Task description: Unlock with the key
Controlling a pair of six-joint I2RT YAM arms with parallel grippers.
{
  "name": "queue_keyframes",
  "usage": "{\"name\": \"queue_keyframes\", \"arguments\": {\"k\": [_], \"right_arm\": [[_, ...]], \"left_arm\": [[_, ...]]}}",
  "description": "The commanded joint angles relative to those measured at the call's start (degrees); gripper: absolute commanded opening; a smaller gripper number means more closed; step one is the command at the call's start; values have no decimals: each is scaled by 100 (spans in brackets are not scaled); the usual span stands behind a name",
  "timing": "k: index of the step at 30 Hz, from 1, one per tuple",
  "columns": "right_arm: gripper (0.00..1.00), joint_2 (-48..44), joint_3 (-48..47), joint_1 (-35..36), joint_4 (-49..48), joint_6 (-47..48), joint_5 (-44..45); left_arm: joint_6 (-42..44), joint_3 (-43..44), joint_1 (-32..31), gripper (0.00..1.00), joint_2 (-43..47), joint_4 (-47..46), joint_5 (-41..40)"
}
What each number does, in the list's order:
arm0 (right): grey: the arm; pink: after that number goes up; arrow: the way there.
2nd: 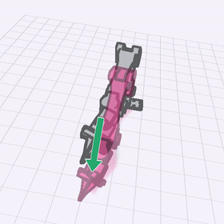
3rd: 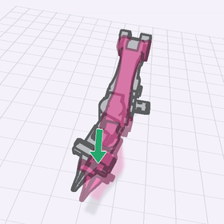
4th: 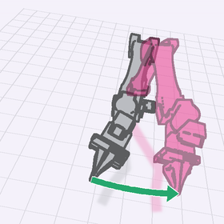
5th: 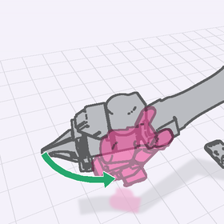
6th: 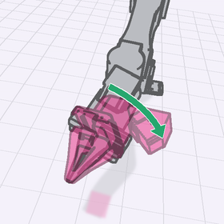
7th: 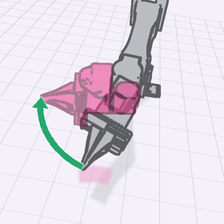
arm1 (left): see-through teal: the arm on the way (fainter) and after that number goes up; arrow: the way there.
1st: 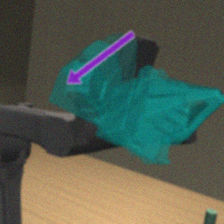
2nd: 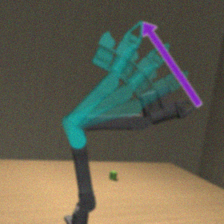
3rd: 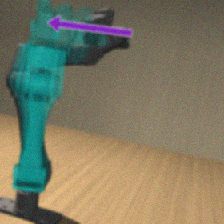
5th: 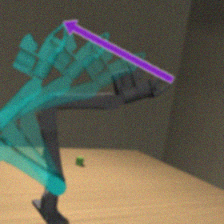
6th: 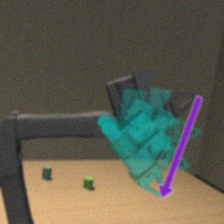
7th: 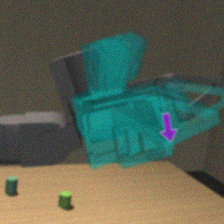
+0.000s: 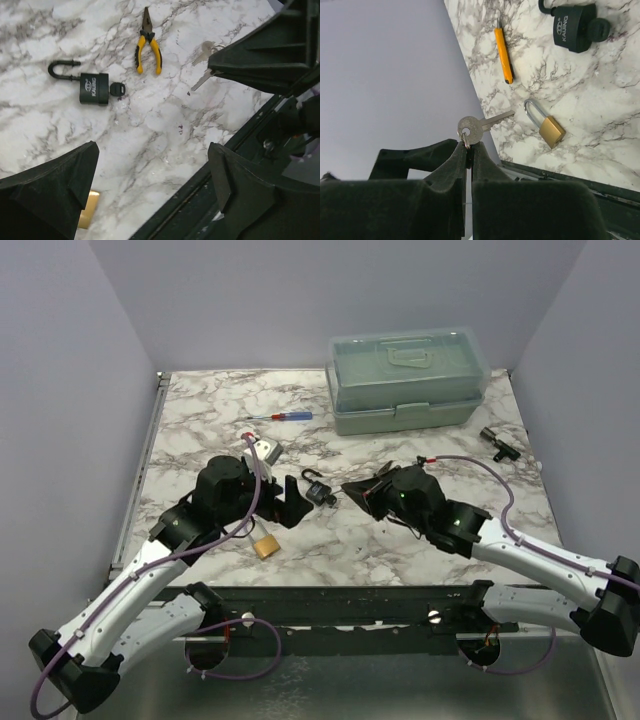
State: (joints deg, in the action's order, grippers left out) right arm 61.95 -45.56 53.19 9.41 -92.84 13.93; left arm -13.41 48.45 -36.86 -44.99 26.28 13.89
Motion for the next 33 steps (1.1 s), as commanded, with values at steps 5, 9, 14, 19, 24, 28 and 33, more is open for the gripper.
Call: {"name": "queue_keyframes", "arguments": {"k": [5,9,14,19,24,28,33], "right_arm": [[0,-534,262,25,717,61,970],[0,-613,265,25,1139,-112,1172],[0,-627,382,25,1364,-288,1292],[0,-676,582,25,1318,-372,1230],[0,-838,809,25,1270,-401,1241],[0,-872,898,25,1248,-420,1256],[0,-908,925,25,1324,-389,1295]], "left_arm": [[-3416,-100,16,99,-212,922,-1550],[-5210,117,78,99,-617,2595,-3035],[-5829,-140,96,99,-978,2690,-3097],[-6015,-602,215,99,-957,2473,-3070],[-6444,-695,341,99,-1084,2755,-3157],[-6202,-601,373,99,-1591,2671,-2961],[-5827,-569,373,99,-1961,2281,-2940]]}}
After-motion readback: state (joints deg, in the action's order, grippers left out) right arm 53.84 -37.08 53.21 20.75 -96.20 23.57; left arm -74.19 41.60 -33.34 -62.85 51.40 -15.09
